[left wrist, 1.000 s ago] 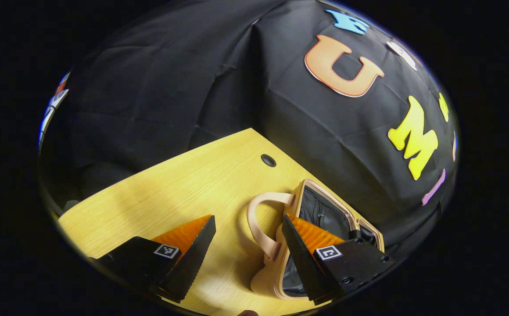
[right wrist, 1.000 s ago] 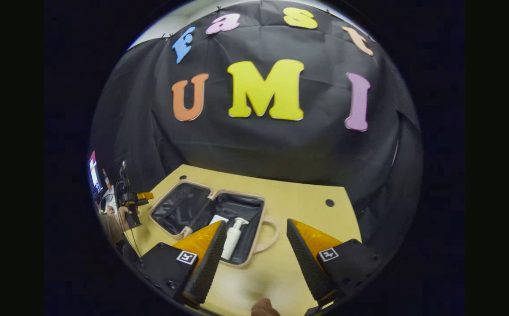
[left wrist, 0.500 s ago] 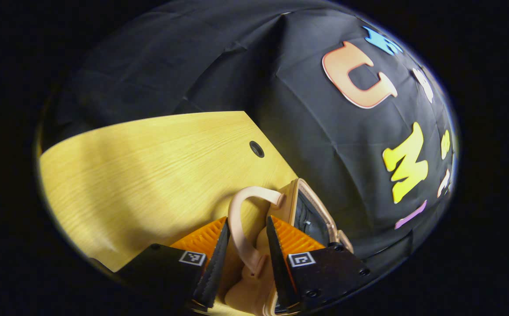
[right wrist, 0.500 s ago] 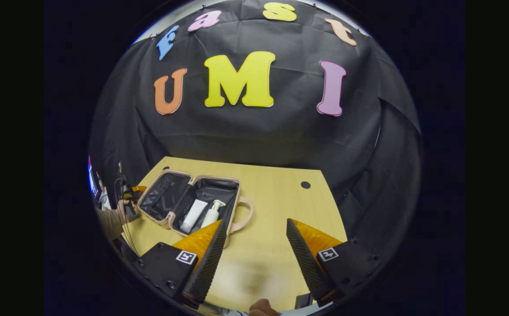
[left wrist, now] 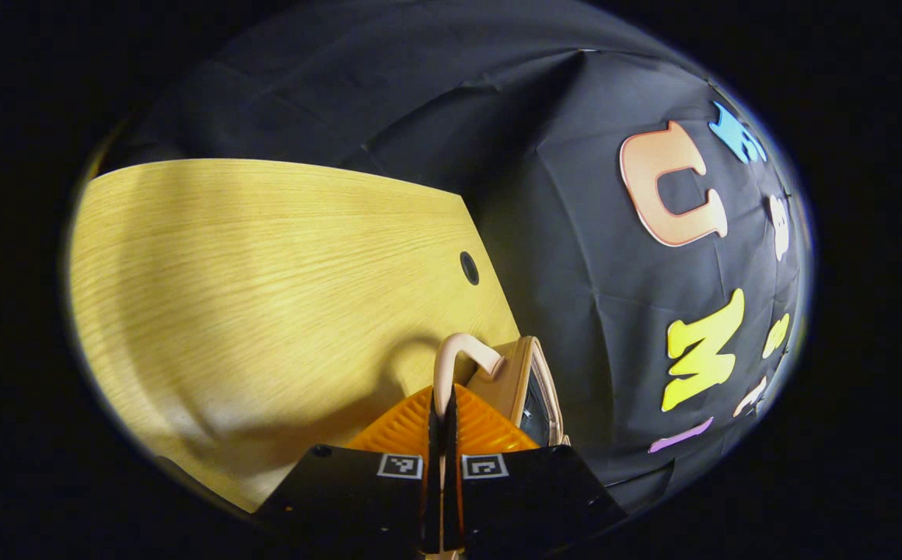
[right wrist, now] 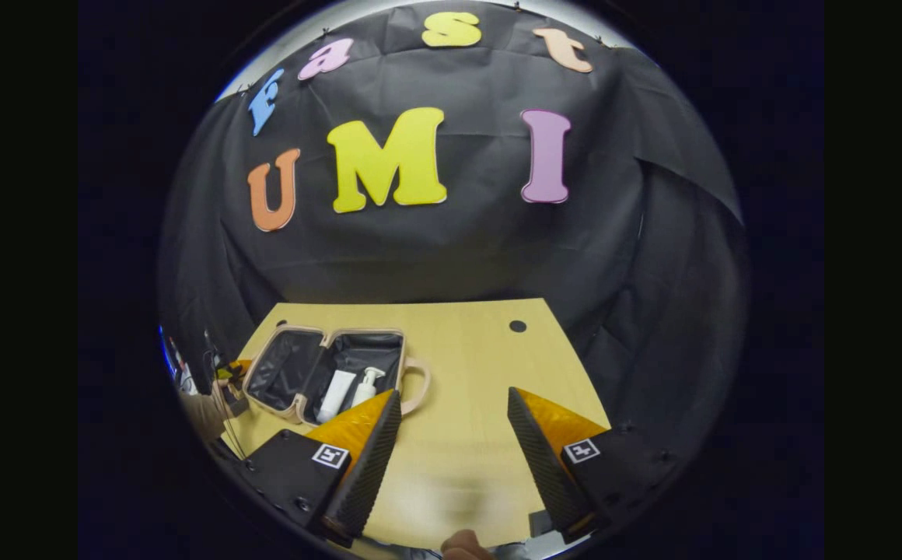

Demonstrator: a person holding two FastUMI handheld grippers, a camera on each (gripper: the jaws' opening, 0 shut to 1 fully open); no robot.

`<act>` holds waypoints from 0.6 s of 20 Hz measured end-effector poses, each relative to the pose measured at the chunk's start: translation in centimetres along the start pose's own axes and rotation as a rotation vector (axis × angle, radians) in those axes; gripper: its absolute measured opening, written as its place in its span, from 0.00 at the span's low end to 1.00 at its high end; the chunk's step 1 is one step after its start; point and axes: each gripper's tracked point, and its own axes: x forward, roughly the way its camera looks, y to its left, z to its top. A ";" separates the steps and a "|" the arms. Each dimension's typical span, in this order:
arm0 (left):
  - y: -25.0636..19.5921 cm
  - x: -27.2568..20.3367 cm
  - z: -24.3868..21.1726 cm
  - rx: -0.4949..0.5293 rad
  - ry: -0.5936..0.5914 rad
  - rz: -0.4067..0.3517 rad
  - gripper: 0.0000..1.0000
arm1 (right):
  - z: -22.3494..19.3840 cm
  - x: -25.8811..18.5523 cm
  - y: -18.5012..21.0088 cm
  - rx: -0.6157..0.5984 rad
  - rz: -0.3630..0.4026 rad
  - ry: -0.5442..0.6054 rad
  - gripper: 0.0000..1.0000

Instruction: First open the suitcase, pack the skin care products into it, and then close the suitcase.

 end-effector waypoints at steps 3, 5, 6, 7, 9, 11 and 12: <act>-0.6 -0.5 -0.2 0.051 0.026 0.040 0.03 | 0.6 -1.4 -1.5 0.010 -0.045 -0.053 0.77; -1.7 -1.1 0.7 0.089 0.014 0.052 0.03 | 0.5 -2.0 -2.2 0.014 -0.054 -0.078 0.82; -3.2 -1.5 1.3 0.103 -0.003 0.044 0.03 | 0.5 -2.2 -2.8 0.019 -0.058 -0.086 0.81; -4.6 -1.9 1.8 0.113 -0.014 0.036 0.03 | 0.6 -2.4 -3.1 0.035 -0.054 -0.099 0.82; -6.9 -2.7 2.1 0.180 -0.016 0.032 0.03 | 0.7 -2.5 -3.6 0.054 -0.043 -0.112 0.77; -9.4 -3.5 2.2 0.242 -0.031 0.022 0.03 | 0.3 -2.1 -4.2 0.065 -0.029 -0.115 0.77; -11.0 -3.7 2.5 0.259 -0.048 0.010 0.03 | 0.2 -1.9 -4.5 0.068 -0.019 -0.117 0.77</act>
